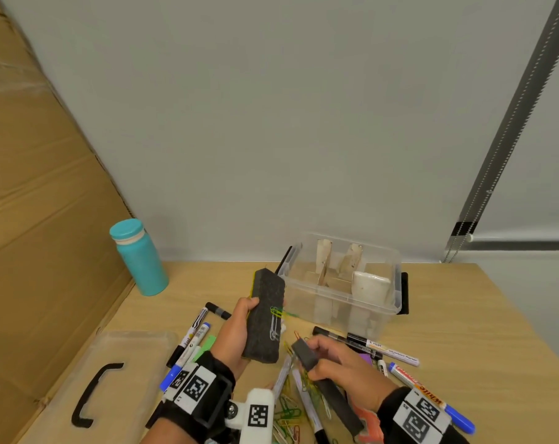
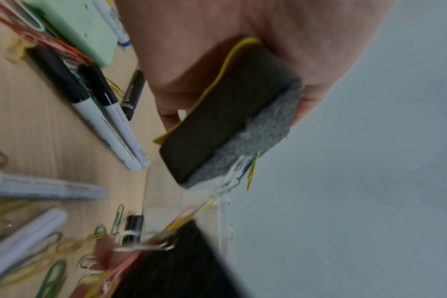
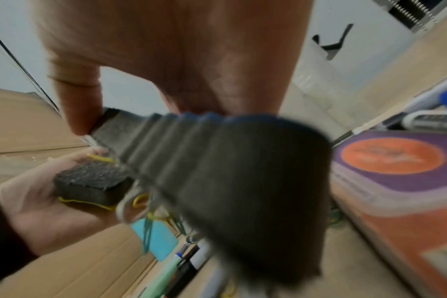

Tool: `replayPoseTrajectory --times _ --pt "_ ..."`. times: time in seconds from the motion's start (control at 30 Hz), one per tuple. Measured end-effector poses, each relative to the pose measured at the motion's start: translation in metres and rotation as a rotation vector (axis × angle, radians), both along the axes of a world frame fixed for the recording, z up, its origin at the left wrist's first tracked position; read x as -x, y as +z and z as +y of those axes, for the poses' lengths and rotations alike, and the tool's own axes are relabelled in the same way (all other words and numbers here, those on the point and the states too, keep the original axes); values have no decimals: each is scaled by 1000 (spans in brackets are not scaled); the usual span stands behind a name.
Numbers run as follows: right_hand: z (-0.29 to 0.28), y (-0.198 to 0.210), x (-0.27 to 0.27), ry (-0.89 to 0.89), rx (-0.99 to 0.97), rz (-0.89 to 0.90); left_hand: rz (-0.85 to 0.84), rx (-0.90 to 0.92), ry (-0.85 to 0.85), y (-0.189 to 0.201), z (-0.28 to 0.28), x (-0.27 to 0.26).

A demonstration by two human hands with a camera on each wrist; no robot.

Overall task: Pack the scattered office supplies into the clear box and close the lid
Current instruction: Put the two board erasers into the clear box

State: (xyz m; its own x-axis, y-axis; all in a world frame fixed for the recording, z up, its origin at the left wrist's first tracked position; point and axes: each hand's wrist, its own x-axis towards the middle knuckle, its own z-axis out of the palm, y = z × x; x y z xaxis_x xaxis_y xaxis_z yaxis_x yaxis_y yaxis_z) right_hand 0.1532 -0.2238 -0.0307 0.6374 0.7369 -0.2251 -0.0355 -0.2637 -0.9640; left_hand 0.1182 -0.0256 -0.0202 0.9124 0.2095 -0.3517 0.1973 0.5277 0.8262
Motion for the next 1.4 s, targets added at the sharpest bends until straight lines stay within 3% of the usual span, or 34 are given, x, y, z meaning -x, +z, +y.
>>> replayPoseTrajectory --times 0.17,0.33,0.43,0.53,0.7,0.83,0.97,1.1,1.27,1.4 --pt "-12 -9 -6 24 368 -53 30 3 33 -8 9 6" --pt "-13 1 -4 -23 320 -92 59 -22 68 -12 9 9" --pt "-9 14 1 -47 170 -146 78 -45 84 -12 8 10" --pt "0 24 4 9 37 -114 103 -89 60 -11 5 10" --pt "18 22 7 63 10 -60 90 -108 29 -8 -2 8" --pt "13 12 6 40 100 -129 46 -89 75 -5 4 9" --pt "2 5 4 66 326 -151 11 2 95 -6 13 13" --pt "0 6 2 41 435 -280 45 15 89 -10 14 16" --pt "14 25 7 25 141 -281 119 -128 16 -18 6 16" --pt "32 23 8 46 60 -167 51 -240 -112 -10 -9 16"
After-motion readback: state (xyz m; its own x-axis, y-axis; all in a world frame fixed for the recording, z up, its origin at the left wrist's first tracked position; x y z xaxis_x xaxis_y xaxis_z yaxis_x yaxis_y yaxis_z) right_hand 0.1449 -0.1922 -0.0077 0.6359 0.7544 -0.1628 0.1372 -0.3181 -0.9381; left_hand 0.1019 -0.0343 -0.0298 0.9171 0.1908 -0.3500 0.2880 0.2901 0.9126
